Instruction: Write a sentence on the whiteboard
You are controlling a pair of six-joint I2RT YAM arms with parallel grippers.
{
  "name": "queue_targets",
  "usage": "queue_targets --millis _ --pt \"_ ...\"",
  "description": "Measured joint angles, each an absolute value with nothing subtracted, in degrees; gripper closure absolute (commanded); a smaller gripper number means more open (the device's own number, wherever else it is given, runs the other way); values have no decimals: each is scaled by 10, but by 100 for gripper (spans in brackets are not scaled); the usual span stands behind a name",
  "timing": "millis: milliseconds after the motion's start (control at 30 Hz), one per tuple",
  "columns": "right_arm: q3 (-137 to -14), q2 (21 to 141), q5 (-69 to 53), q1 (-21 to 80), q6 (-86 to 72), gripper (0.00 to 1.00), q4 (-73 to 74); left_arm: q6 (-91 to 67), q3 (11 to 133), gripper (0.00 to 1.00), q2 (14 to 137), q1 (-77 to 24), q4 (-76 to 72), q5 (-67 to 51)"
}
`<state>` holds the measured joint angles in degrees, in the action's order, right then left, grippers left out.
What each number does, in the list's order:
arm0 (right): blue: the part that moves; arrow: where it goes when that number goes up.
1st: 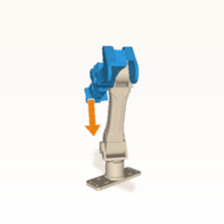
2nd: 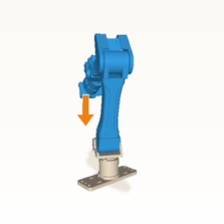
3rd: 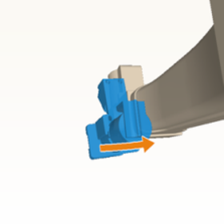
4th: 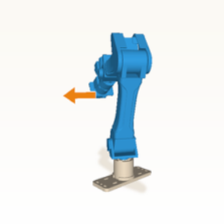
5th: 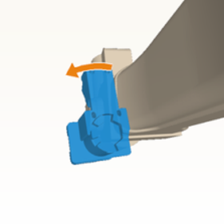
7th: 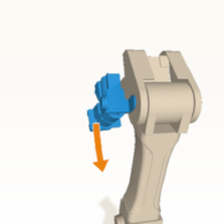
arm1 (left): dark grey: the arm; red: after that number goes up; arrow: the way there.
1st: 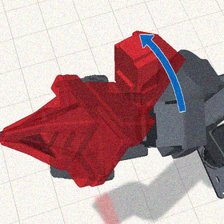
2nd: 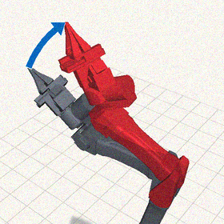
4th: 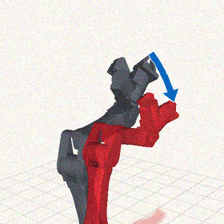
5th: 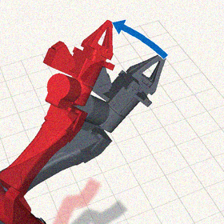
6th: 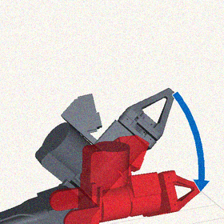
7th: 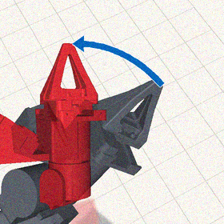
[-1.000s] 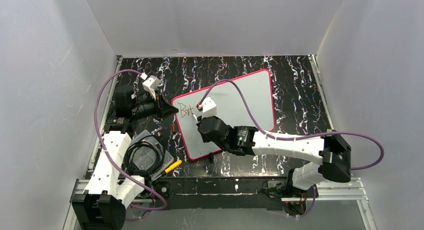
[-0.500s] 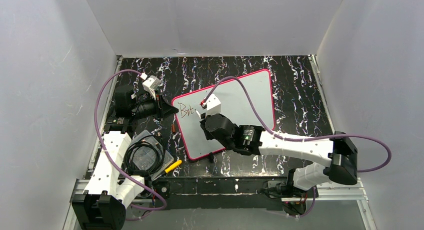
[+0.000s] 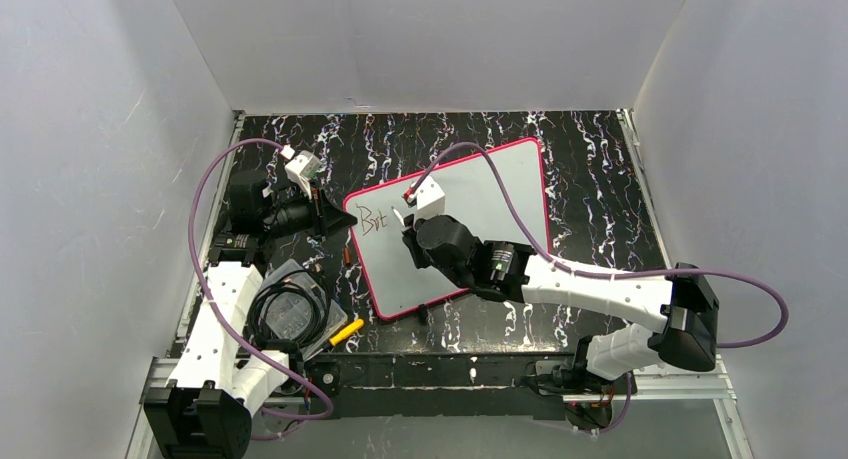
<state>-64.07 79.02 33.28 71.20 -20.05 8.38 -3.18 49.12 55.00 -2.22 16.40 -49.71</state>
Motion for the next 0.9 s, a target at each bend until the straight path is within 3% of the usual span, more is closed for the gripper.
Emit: queue_targets --millis 900 --pt "-629 773 257 676 -158 99 55 -32 491 100 548 -23 166 -495"
